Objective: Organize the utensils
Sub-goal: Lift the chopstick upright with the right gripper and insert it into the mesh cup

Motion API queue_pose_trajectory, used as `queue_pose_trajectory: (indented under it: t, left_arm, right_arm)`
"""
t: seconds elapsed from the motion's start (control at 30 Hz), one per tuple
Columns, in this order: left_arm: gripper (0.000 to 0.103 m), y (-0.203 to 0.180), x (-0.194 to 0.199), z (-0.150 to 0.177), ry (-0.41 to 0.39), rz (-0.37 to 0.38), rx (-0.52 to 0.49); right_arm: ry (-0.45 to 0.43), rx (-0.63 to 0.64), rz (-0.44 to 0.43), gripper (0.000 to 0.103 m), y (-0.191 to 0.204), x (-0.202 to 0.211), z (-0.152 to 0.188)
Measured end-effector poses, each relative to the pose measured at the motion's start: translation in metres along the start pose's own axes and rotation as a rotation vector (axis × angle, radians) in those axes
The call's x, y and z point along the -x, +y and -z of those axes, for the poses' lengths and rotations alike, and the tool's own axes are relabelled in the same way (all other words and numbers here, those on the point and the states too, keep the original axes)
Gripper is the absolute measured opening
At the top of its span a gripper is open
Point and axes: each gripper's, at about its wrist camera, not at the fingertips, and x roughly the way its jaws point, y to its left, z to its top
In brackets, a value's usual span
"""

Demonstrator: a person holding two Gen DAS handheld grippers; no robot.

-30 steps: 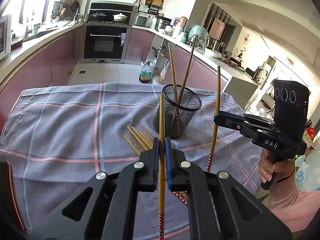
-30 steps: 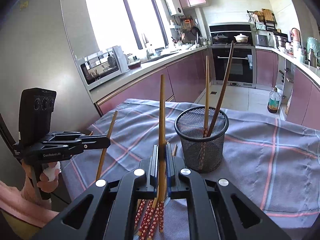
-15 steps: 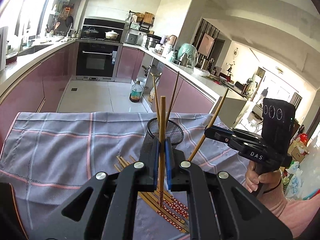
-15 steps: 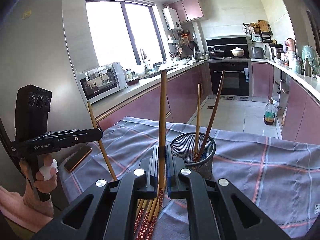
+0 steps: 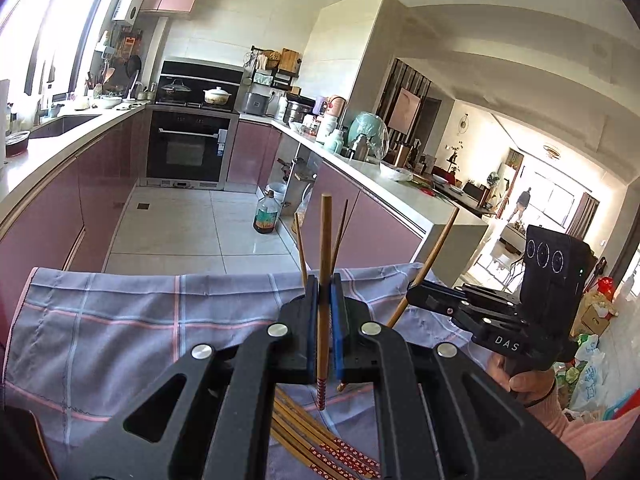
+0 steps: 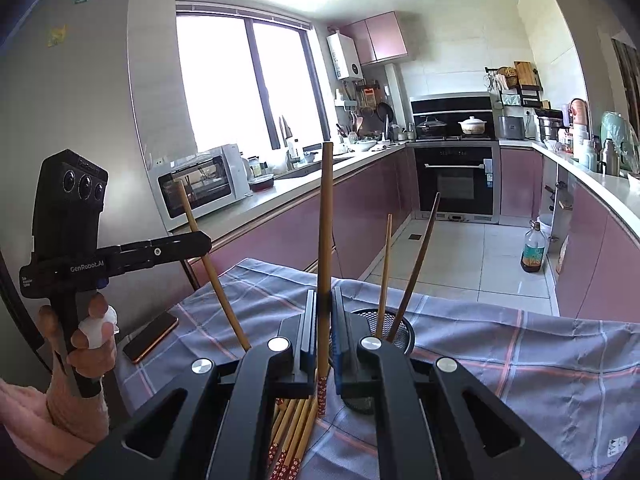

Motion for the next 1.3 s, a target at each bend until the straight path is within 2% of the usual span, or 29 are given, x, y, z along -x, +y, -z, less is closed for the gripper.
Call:
queue_pose_trajectory:
  t: [0.53, 0.8, 1.0, 1.3]
  left_arm:
    - [0.007, -0.027, -0.010, -0.053, -0.065, -0.001, -0.065]
    - [0.007, -0.030, -0.020, -0.059, -0.059, -0.017, -0.070]
    - [0.007, -0.030, -0.030, -0.052, -0.029, -0.043, -0.085]
    - [0.007, -0.025, -0.056, -0.037, 0.067, -0.061, -0.094]
  right_arm:
    - [-0.068, -0.004, 0.036, 0.005, -0.017, 0.000, -0.032]
    - [-0.080, -0.024, 0.043, 0.005, -0.024, -0.005, -0.035]
    - [-0.084, -0.022, 0.052, 0.005, -0.021, -0.013, -0.038]
    - [0.004, -0.036, 0.085, 0.005, -0.031, -0.040, -0.022]
